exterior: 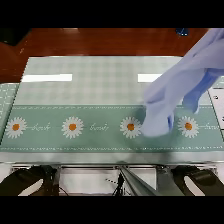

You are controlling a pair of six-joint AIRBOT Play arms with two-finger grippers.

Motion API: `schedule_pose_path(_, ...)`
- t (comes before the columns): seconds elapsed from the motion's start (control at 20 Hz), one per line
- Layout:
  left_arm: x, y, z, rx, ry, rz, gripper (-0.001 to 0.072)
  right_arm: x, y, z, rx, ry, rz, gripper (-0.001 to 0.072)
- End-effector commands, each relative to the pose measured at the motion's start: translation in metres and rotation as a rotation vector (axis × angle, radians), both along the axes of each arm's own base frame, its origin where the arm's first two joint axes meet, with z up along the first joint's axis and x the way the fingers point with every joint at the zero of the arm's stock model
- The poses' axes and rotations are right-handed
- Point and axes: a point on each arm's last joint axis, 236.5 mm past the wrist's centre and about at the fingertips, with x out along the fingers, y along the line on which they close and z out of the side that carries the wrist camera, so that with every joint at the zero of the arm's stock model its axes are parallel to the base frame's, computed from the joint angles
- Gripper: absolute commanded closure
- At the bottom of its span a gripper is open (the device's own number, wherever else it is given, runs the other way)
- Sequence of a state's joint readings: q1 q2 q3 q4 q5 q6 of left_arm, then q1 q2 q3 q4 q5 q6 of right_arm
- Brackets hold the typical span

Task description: Fold the shirts.

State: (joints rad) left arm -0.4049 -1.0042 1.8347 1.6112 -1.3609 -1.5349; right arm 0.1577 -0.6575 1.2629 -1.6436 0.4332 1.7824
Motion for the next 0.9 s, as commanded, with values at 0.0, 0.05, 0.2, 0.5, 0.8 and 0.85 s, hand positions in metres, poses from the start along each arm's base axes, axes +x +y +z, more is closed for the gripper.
schedule_pose_path(0.0,-0.02,0.008,0.002,0.007,0.021,0.002,-0.0002,0.006,0.026,-0.037,-0.029,0.159,0.076,0.0684)
schedule_pose_path(0.05,-0.022,0.01,-0.006,0.02,0.055,0.003,-0.0002,0.015,0.048,-0.06,-0.055,0.235,0.135,0.0685)
schedule_pose_path(0.2,-0.03,0.014,-0.022,0.051,0.131,0.005,-0.0001,0.035,0.142,-0.13,-0.143,0.414,0.364,0.0685)
schedule_pose_path(0.5,-0.051,0.039,-0.051,0.146,0.275,0.068,0.0001,-0.005,0.356,-0.297,-0.296,0.689,0.764,0.0682)
schedule_pose_path(0.8,-0.047,0.037,-0.062,0.16,0.309,0.067,0.0001,0.011,0.326,-0.326,-0.469,0.731,0.679,0.0188)
schedule_pose_path(0.85,-0.045,0.037,-0.072,0.173,0.337,0.067,0.0,0.024,0.296,-0.314,-0.486,0.73,0.616,0.0186)
